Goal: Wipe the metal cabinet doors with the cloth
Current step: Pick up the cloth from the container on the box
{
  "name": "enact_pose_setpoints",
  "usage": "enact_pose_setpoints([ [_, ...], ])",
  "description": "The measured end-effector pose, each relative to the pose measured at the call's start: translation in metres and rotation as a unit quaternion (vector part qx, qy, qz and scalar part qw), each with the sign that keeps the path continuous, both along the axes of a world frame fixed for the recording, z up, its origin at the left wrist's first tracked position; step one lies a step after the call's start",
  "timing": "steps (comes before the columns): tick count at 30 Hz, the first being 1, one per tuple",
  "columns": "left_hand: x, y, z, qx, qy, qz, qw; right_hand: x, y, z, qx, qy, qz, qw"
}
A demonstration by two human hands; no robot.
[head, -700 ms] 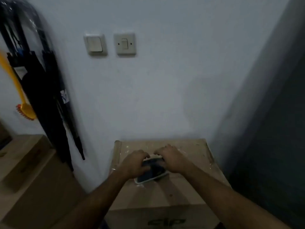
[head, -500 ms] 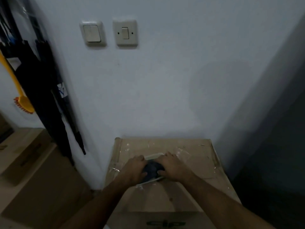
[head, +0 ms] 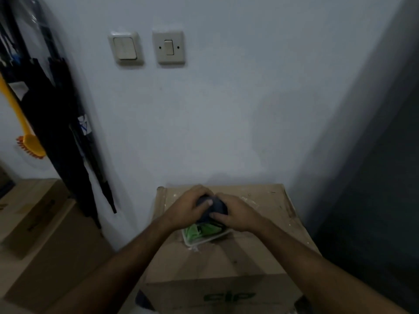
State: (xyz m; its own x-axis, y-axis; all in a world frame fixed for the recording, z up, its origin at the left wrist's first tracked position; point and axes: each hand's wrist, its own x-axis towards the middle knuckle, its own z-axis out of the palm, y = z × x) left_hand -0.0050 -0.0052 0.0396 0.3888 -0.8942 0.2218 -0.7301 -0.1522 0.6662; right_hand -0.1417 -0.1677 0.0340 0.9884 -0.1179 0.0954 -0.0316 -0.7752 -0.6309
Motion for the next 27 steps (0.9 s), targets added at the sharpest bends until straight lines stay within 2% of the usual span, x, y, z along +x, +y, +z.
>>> enact_pose_setpoints([
  [3, -0.012, 0.004, 0.030, -0.047, 0.120, 0.025, 0.991, -0.020, 0.012, 0.031, 0.155, -0.021, -0.069, 0.985],
  [6, -0.033, 0.004, 0.058, -0.039, 0.203, -0.004, 0.978, -0.043, 0.024, 0.054, 0.240, -0.065, -0.137, 0.959],
  [9, -0.057, -0.003, 0.087, -0.072, 0.270, -0.023, 0.960, -0.070, 0.033, 0.073, 0.358, -0.095, -0.177, 0.912],
  [12, -0.078, -0.012, 0.112, -0.048, 0.351, -0.096, 0.930, -0.103, 0.033, 0.096, 0.435, -0.132, -0.197, 0.868],
  [14, -0.093, -0.020, 0.128, -0.006, 0.387, -0.158, 0.908, -0.128, 0.028, 0.112, 0.453, -0.149, -0.205, 0.855],
  [18, -0.129, -0.040, 0.160, 0.055, 0.382, -0.233, 0.893, -0.188, 0.016, 0.143, 0.453, -0.146, -0.203, 0.856],
  [21, -0.167, -0.057, 0.184, 0.069, 0.325, -0.303, 0.893, -0.247, 0.009, 0.168, 0.435, -0.119, -0.193, 0.871],
  [24, -0.220, -0.076, 0.208, 0.041, 0.255, -0.345, 0.903, -0.306, 0.003, 0.186, 0.428, -0.128, -0.188, 0.875],
  [27, -0.285, -0.096, 0.231, -0.013, 0.181, -0.359, 0.916, -0.366, -0.001, 0.202, 0.457, -0.170, -0.176, 0.855],
])
